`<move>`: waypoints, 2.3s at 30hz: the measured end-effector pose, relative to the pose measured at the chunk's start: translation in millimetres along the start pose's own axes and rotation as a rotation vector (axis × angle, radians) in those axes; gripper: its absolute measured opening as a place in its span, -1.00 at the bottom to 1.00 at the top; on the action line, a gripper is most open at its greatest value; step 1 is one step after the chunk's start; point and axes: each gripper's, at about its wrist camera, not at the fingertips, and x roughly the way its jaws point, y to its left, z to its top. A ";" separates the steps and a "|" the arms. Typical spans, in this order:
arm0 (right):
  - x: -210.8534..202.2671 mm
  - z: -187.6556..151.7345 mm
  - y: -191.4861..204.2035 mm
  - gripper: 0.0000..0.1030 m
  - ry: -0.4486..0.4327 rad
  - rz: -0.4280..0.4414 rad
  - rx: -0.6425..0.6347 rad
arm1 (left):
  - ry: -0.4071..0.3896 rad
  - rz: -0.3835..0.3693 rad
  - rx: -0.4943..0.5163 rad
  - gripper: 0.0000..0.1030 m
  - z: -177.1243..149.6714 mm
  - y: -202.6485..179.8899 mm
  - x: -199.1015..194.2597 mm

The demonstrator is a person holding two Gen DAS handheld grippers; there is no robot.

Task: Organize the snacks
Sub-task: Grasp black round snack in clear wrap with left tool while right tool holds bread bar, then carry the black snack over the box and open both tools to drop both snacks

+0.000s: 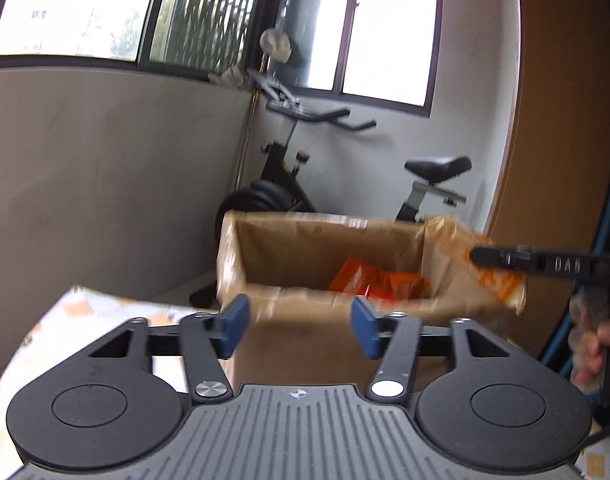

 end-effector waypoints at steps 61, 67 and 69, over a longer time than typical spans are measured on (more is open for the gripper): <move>40.9 16.4 -18.3 -0.36 -0.007 -0.072 0.097 | -0.200 0.029 0.018 -0.03 49.4 -24.9 23.2; 65.6 18.0 -18.2 -0.32 0.054 -0.151 0.067 | -0.088 0.040 0.003 -0.01 57.8 -32.6 75.8; 63.3 16.2 -16.9 -0.27 0.041 -0.146 0.058 | -0.045 0.026 0.012 0.08 56.8 -34.5 88.8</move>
